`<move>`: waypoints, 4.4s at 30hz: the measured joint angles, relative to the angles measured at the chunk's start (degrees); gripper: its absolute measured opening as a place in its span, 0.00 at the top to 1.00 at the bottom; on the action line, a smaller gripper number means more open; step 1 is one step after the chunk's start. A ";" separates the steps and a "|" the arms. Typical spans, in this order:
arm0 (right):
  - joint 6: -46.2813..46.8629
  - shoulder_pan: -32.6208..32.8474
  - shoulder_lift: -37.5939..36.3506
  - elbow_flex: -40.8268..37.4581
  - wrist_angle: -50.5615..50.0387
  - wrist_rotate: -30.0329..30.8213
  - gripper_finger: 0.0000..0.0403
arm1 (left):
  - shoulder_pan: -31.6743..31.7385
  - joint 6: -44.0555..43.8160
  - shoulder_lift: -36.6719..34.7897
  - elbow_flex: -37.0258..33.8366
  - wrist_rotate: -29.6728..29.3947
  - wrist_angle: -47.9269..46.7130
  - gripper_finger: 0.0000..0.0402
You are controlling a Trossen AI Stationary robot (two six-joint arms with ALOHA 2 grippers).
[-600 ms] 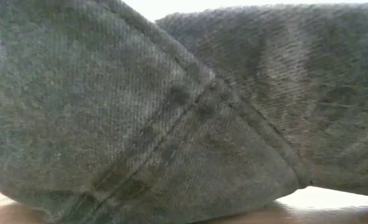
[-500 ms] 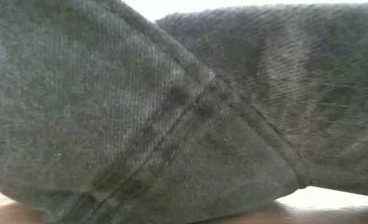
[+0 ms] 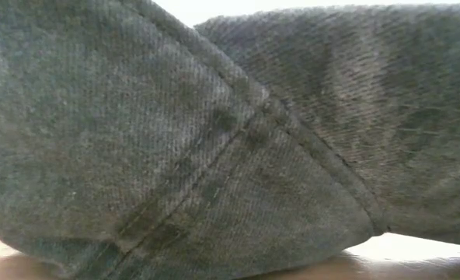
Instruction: Pick & Place hat
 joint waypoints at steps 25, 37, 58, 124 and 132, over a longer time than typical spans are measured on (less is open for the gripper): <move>0.00 0.00 0.00 0.00 0.00 0.01 0.98 | 0.00 0.00 -0.01 0.00 0.00 0.02 1.00; 0.00 0.02 -0.01 0.00 0.00 0.00 0.98 | 0.00 0.00 0.00 0.00 -0.01 0.02 1.00; 17.05 -0.01 0.02 0.04 8.96 -2.36 0.98 | 0.00 0.01 0.00 0.01 -0.01 0.00 1.00; 38.43 11.01 83.13 57.24 -72.63 -38.97 0.49 | 0.00 0.01 -0.01 0.01 -0.01 -0.23 1.00; 38.64 10.97 83.32 57.20 -68.27 -38.38 0.50 | 0.00 -0.01 -0.02 -0.01 -0.01 -0.35 1.00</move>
